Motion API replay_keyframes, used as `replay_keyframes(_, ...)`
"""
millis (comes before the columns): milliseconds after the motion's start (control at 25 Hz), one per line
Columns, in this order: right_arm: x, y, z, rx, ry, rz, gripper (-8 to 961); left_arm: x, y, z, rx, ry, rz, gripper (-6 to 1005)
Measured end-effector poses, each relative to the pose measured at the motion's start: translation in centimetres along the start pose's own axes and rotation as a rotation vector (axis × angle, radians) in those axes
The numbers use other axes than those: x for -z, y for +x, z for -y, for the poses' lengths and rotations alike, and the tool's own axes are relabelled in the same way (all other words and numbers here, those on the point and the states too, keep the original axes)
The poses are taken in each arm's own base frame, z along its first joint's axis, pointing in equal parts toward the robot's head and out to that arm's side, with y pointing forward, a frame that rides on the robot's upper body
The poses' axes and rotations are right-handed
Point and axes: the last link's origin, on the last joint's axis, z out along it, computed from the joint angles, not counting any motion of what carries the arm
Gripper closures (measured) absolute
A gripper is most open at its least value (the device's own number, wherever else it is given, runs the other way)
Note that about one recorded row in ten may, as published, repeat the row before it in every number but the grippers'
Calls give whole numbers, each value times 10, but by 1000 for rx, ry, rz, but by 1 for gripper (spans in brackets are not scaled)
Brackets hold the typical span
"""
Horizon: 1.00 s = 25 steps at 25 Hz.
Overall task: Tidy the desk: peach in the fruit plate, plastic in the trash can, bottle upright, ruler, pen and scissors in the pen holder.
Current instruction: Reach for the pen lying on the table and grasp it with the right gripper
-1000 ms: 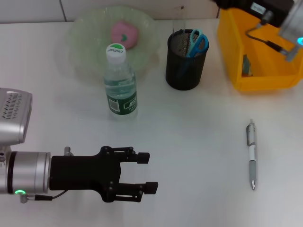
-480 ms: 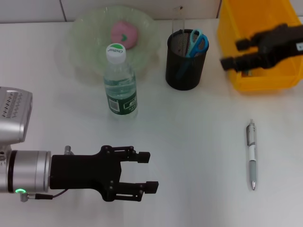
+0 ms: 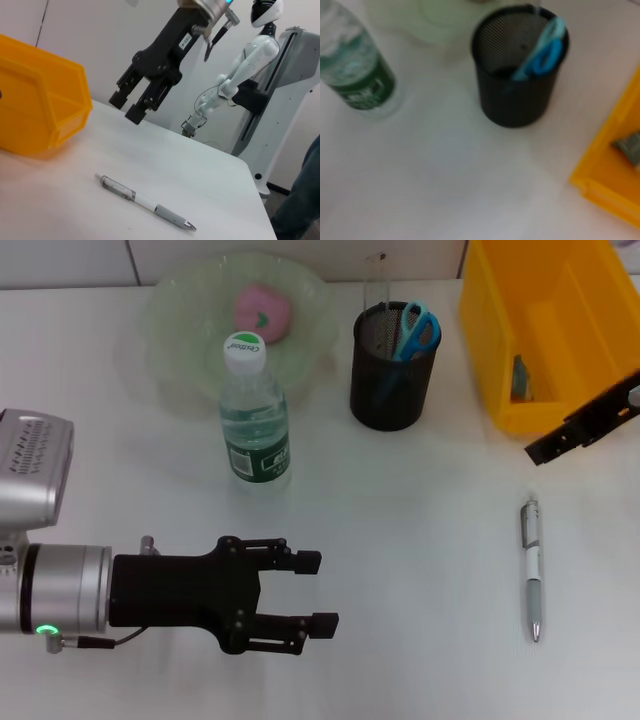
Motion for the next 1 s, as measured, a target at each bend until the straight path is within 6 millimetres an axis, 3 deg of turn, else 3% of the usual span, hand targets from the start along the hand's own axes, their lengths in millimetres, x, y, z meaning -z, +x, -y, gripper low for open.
replay_keyframes(720,-69,18,-11,-152,42,-182,244,-1,2,3,-1,4,5,230)
replay_keyframes(1000,-78,21,-10,-160,45,-185,250,-1,1,3,-1,6,6,231)
